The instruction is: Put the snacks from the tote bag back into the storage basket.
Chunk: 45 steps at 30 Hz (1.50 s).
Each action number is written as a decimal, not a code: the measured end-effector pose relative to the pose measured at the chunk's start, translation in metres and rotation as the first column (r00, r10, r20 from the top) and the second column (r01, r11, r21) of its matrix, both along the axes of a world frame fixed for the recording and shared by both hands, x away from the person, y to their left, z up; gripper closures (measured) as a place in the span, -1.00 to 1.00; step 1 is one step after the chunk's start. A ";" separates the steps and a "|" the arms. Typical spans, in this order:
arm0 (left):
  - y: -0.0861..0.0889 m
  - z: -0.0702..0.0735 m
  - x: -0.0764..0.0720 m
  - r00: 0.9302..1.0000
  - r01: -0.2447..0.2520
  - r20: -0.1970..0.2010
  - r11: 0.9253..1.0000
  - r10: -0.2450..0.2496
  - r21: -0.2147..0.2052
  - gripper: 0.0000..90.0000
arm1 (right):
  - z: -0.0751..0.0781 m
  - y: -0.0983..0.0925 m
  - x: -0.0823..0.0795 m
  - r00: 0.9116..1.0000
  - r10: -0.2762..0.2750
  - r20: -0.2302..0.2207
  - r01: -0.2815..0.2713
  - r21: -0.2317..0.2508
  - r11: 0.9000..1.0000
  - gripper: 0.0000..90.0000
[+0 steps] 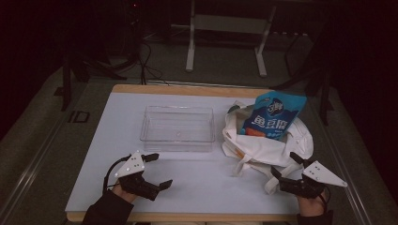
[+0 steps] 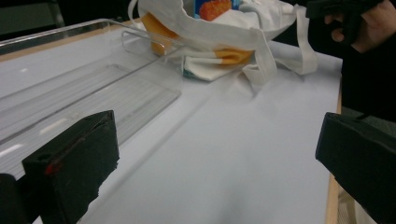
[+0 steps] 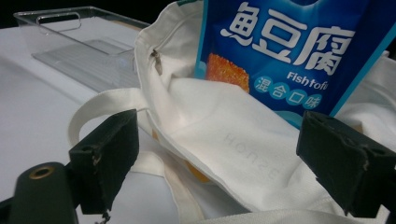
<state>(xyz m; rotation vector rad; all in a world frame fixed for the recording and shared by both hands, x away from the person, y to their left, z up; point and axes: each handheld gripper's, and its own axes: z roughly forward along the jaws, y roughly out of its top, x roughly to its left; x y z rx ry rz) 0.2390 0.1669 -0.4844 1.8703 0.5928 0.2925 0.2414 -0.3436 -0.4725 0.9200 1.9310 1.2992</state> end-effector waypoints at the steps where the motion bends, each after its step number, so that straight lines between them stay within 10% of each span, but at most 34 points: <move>1: 0.000 0.000 -0.001 1.000 0.010 -0.003 1.000 -0.010 0.012 -1.00 | 0.000 0.000 0.001 1.000 0.006 -0.003 -0.006 -0.003 1.000 -0.71; 14: 0.007 0.009 -0.012 0.997 0.061 -0.040 0.997 -0.060 0.043 -1.00 | 0.011 -0.006 -0.001 0.996 0.036 -0.086 -0.038 -0.012 0.999 -0.71; 22: -0.001 0.011 -0.004 0.987 0.101 -0.124 0.994 -0.107 -0.050 -1.00 | 0.018 -0.012 -0.002 0.992 0.047 -0.119 -0.051 -0.031 0.998 -0.71; 31: -0.028 0.023 0.000 0.995 0.095 -0.049 0.992 -0.091 0.086 -1.00 | 0.024 -0.016 -0.001 0.991 0.039 -0.125 -0.042 -0.024 0.999 -0.74; 45: -0.053 0.033 0.025 0.991 0.133 -0.034 0.989 -0.132 0.060 -1.00 | 0.036 -0.017 0.007 0.990 0.085 -0.109 -0.085 -0.002 0.996 -0.74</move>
